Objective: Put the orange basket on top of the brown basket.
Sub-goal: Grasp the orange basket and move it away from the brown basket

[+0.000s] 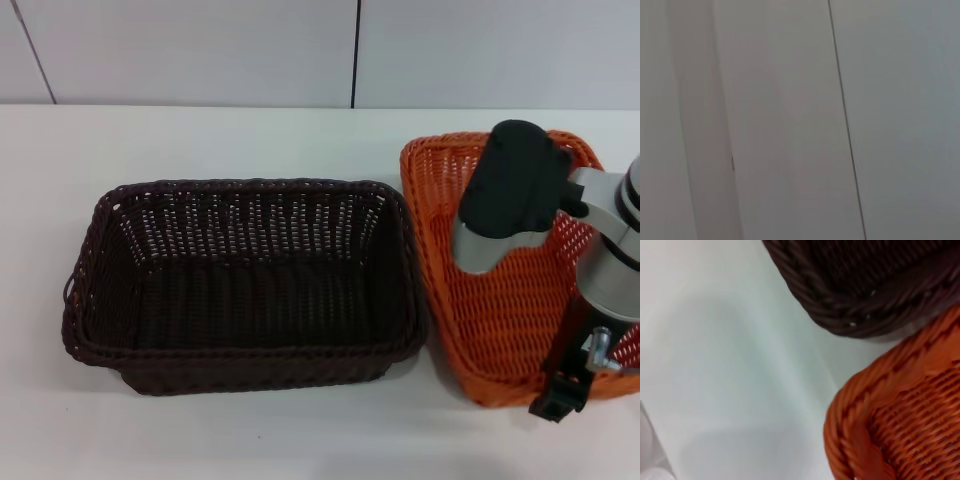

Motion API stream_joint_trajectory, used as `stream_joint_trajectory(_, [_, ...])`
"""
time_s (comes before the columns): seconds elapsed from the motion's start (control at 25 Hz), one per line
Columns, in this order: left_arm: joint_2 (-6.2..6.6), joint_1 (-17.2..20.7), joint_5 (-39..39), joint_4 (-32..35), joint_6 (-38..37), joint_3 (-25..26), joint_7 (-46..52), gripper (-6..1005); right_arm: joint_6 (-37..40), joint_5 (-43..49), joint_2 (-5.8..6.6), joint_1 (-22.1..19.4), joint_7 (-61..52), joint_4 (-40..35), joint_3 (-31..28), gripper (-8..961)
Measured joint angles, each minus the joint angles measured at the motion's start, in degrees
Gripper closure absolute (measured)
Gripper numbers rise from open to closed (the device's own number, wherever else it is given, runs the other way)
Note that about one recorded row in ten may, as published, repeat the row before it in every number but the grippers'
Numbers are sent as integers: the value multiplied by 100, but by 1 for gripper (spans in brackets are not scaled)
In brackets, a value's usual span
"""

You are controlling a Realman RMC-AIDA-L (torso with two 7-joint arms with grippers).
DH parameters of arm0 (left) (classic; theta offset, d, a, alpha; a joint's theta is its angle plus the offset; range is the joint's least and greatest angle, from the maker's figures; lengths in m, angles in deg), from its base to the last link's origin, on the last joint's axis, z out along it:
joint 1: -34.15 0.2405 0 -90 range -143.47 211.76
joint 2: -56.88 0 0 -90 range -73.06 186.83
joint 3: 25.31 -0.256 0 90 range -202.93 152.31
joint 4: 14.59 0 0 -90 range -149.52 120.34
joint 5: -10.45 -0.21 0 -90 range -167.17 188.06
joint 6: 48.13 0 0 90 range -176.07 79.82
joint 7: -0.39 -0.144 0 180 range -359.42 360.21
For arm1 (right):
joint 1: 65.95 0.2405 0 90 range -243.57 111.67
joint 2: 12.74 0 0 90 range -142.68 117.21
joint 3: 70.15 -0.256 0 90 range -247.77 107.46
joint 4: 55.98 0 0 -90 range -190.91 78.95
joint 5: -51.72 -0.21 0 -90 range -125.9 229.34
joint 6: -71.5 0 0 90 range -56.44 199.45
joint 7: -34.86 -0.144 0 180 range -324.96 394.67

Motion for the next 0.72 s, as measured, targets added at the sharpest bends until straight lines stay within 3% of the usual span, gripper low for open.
stream_joint_trajectory(0.4, [12, -42, 0, -12, 37, 72, 0, 218, -142, 39, -9, 88, -287, -522, 38, 638])
stream_joint_trajectory(0.72, [20, -120, -29, -21, 37, 70, 0, 219, -429, 40, -10, 160, -858, -1143, 25, 709])
